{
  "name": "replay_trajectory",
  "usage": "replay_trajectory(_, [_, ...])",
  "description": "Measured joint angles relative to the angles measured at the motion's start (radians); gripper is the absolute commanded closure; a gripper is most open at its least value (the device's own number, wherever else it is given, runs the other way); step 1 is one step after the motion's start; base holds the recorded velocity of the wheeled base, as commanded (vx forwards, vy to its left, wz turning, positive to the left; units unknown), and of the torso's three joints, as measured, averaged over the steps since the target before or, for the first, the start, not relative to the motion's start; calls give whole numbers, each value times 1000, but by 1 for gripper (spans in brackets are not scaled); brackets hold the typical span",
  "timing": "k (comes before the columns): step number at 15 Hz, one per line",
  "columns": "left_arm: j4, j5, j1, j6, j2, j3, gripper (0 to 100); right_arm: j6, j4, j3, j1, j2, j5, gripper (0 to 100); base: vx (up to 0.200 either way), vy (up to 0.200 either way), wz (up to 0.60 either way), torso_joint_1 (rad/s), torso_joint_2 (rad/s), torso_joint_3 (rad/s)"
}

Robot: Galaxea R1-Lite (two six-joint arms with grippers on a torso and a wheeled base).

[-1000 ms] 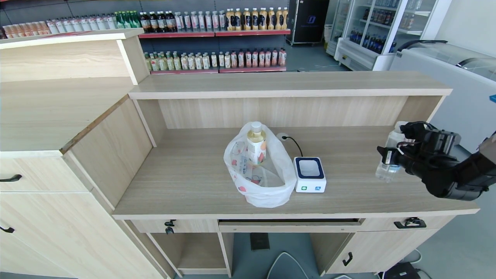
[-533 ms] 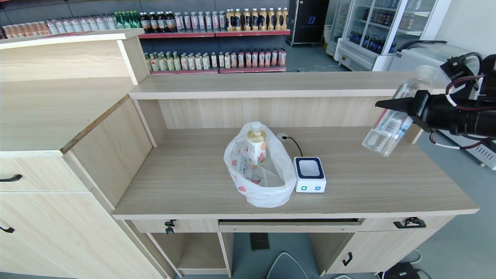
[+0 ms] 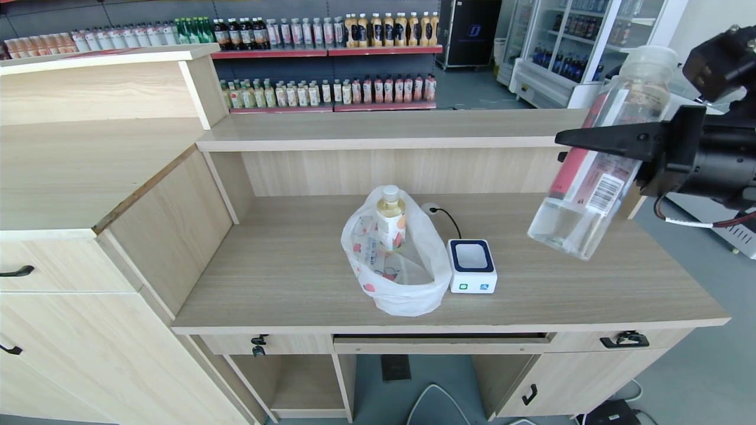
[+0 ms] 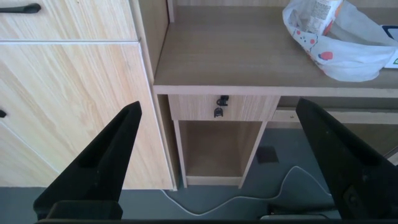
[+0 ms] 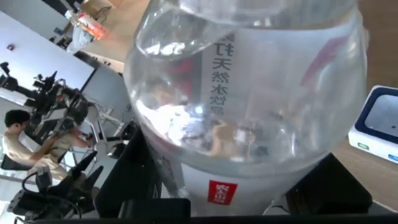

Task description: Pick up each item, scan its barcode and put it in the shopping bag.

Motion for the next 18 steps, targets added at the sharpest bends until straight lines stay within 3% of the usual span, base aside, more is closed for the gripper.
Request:
replay_trajectory(4, [0, 0, 0, 0, 0, 0, 0, -147, 1, 110, 138, -59, 5, 100, 0, 0, 0, 0, 0, 0])
replay_trajectory(7, [0, 0, 0, 0, 0, 0, 0, -149, 0, 152, 204, -87, 18, 100, 0, 0, 0, 0, 0, 0])
replay_trajectory(11, [0, 0, 0, 0, 0, 0, 0, -129, 3, 158, 240, -100, 91, 100, 0, 0, 0, 0, 0, 0])
replay_trajectory(18, [0, 0, 0, 0, 0, 0, 0, -114, 8, 221, 270, -143, 93, 100, 0, 0, 0, 0, 0, 0])
